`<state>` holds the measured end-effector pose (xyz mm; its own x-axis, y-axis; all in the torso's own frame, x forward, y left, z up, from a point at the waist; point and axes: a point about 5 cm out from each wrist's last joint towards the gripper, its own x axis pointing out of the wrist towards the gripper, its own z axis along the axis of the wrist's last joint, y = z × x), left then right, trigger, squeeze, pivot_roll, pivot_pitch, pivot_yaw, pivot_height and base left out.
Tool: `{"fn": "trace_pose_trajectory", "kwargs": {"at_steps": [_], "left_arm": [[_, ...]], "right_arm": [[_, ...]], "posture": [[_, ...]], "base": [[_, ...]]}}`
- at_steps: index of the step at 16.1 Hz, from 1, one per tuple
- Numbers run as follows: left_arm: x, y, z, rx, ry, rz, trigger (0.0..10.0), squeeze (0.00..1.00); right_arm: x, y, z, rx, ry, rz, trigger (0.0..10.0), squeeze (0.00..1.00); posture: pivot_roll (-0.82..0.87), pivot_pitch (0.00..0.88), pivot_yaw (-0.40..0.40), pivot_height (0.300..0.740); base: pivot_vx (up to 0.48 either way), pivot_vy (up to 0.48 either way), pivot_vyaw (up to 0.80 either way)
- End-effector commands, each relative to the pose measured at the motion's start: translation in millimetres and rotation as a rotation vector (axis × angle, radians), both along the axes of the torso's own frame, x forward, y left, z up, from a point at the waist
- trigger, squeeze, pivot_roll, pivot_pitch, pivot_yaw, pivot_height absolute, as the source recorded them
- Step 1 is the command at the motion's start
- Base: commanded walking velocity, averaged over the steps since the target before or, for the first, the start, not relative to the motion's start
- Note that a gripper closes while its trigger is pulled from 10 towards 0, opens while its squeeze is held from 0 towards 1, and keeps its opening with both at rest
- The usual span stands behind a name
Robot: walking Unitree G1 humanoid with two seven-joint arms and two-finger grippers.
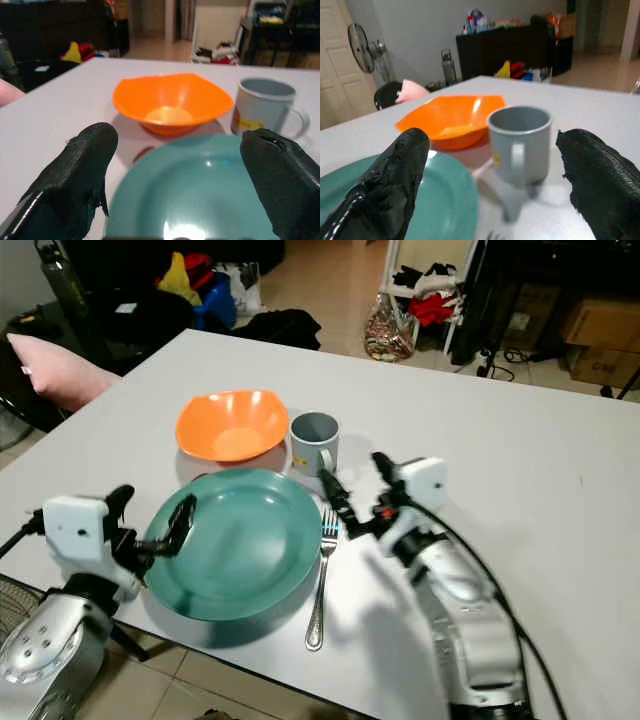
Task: Setting the table
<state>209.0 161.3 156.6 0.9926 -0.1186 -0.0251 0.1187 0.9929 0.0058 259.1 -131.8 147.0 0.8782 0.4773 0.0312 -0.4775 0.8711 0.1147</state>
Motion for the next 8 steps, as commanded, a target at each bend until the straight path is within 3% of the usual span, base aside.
{"fn": "trace_pose_trajectory", "kwargs": {"at_steps": [1, 4, 8], "left_arm": [[1.5, 1.3, -0.3, 0.017, -0.001, 0.019, 10.0, 0.0], [1.4, 1.8, -0.2, 0.032, -0.009, 0.037, 10.0, 0.0], [2.5, 2.7, -1.7, 0.042, -0.003, 0.033, 10.0, 0.0]], "right_arm": [[-2.7, 4.2, -3.0, -0.02, 0.029, -0.008, 10.0, 0.0], [-4.3, 2.4, -6.8, -0.035, 0.089, -0.058, 10.0, 0.0], [-5.0, 2.3, -9.7, -0.076, 0.099, -0.083, 10.0, 0.0]], "posture": [[-0.1, 0.0, 0.035, 0.74], [-0.09, 0.0, 0.039, 0.74], [-0.09, 0.0, 0.05, 0.74]], "base": [[0.0, 0.0, 0.0], [-0.273, 0.0, 0.0], [0.0, 0.0, 0.0]]}}
